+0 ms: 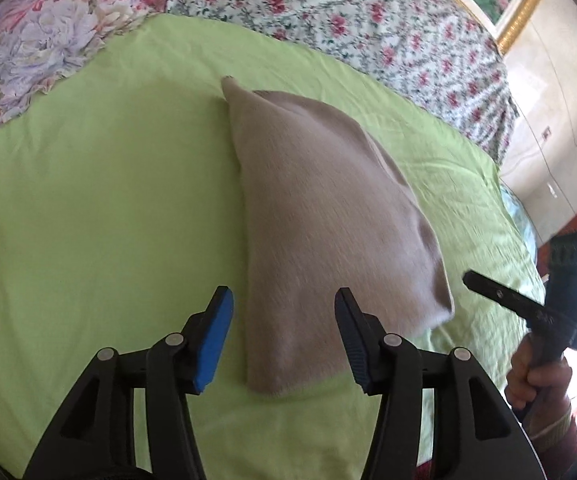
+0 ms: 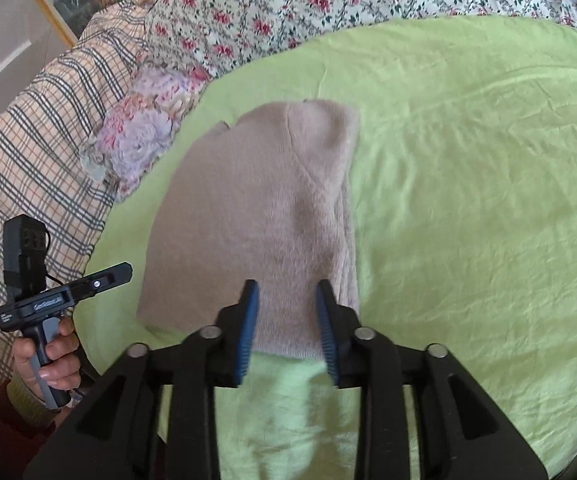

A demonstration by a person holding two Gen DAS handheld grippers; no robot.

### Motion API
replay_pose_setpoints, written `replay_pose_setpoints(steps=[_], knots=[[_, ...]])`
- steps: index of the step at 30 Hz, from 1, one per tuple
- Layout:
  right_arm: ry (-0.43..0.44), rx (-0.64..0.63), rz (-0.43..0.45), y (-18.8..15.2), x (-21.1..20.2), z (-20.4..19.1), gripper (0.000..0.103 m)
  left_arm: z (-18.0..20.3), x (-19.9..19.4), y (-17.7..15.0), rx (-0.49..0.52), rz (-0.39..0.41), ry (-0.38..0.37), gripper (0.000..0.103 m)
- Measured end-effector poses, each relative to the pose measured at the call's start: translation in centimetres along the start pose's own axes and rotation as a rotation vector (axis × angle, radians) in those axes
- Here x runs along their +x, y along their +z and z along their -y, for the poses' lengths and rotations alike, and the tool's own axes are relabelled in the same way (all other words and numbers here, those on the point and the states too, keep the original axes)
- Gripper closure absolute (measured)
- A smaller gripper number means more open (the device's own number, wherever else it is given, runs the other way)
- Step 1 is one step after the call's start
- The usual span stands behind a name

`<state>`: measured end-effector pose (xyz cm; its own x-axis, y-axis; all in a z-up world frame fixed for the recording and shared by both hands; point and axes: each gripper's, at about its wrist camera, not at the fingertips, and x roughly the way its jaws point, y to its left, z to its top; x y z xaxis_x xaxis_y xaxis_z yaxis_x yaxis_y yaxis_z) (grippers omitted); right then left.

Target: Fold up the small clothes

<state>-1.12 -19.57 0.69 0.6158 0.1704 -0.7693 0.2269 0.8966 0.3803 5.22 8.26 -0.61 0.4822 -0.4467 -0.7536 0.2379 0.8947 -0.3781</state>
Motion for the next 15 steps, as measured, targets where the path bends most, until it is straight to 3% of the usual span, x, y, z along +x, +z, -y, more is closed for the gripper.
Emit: replay_pose_setpoints(steps=[6, 11, 15], knots=[[0.021, 0.028, -0.001, 1.5, 1.3, 0.6, 0.069, -1.9, 3.0, 5.1, -0.066, -0.002, -0.060, 0.035], [-0.015, 0.074, 0.007, 4.7, 3.9, 2.5, 0.067, -4.7, 7.9, 10.6, -0.170, -0.066, -0.127, 0.034], [-0.009, 0.154, -0.001, 7.4, 6.5, 4.5, 0.059, -6.1, 10.9, 13.9, -0.201, -0.084, -0.169, 0.033]])
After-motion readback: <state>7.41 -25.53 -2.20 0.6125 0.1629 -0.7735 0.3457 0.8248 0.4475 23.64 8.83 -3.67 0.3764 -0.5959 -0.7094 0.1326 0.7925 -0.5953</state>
